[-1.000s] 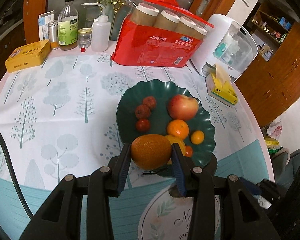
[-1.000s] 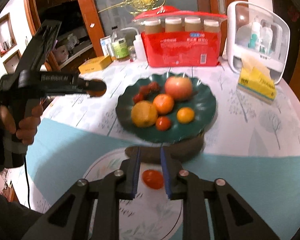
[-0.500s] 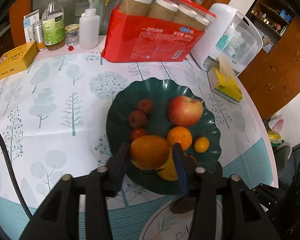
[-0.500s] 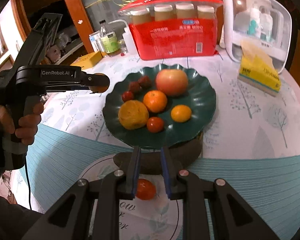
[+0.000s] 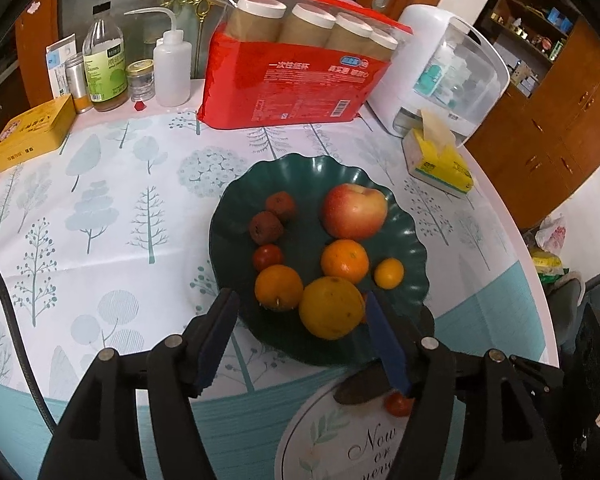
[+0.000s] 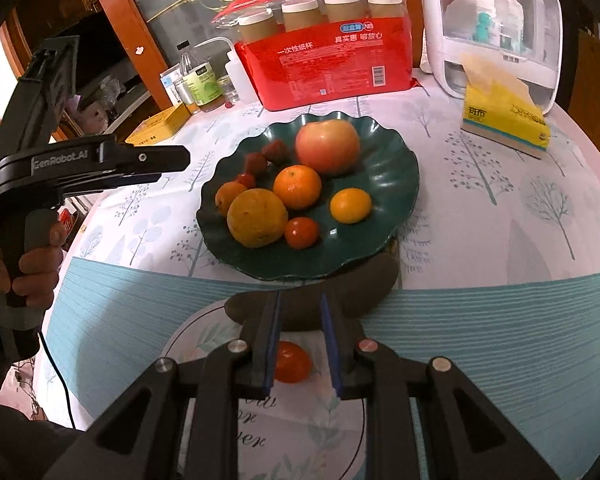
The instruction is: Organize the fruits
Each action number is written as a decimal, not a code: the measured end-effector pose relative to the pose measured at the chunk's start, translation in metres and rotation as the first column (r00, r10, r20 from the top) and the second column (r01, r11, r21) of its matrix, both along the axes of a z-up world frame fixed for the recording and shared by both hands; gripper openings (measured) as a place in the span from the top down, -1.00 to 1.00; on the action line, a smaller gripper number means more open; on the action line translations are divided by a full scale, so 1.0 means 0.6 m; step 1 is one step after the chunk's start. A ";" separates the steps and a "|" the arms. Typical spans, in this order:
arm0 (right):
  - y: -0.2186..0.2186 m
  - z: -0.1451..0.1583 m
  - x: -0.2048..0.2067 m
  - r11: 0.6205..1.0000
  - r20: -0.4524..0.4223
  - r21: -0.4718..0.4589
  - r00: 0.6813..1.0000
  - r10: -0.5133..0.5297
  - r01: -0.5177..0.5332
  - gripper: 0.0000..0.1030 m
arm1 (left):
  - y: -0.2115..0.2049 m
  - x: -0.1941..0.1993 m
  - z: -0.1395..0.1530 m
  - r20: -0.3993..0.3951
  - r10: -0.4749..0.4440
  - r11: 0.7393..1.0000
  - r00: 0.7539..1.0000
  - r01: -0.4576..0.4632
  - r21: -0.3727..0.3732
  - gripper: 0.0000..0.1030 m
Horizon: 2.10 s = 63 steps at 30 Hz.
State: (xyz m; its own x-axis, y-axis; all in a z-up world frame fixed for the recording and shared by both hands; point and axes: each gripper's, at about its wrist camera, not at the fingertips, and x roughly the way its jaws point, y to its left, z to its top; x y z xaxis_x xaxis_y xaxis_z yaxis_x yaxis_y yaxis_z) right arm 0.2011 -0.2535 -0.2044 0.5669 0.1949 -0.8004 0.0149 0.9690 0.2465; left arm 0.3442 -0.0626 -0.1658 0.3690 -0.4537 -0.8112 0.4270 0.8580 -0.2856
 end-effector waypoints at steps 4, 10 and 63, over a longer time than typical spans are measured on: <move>0.005 0.005 -0.012 1.000 0.005 -0.003 1.000 -0.003 0.003 0.50 | 0.001 -0.022 0.010 0.009 -0.028 1.000 1.000 0.028 0.014 -0.27; 0.017 0.003 -0.035 1.000 -0.002 -0.018 1.000 -0.006 0.006 0.35 | -0.003 -0.054 0.014 0.011 -0.093 0.995 0.996 0.093 0.036 -0.27; 0.072 -0.092 -0.056 0.985 0.126 -0.160 0.989 0.079 -0.059 0.33 | -0.162 -0.080 -0.128 -0.281 -0.410 0.864 0.868 0.468 0.185 -0.27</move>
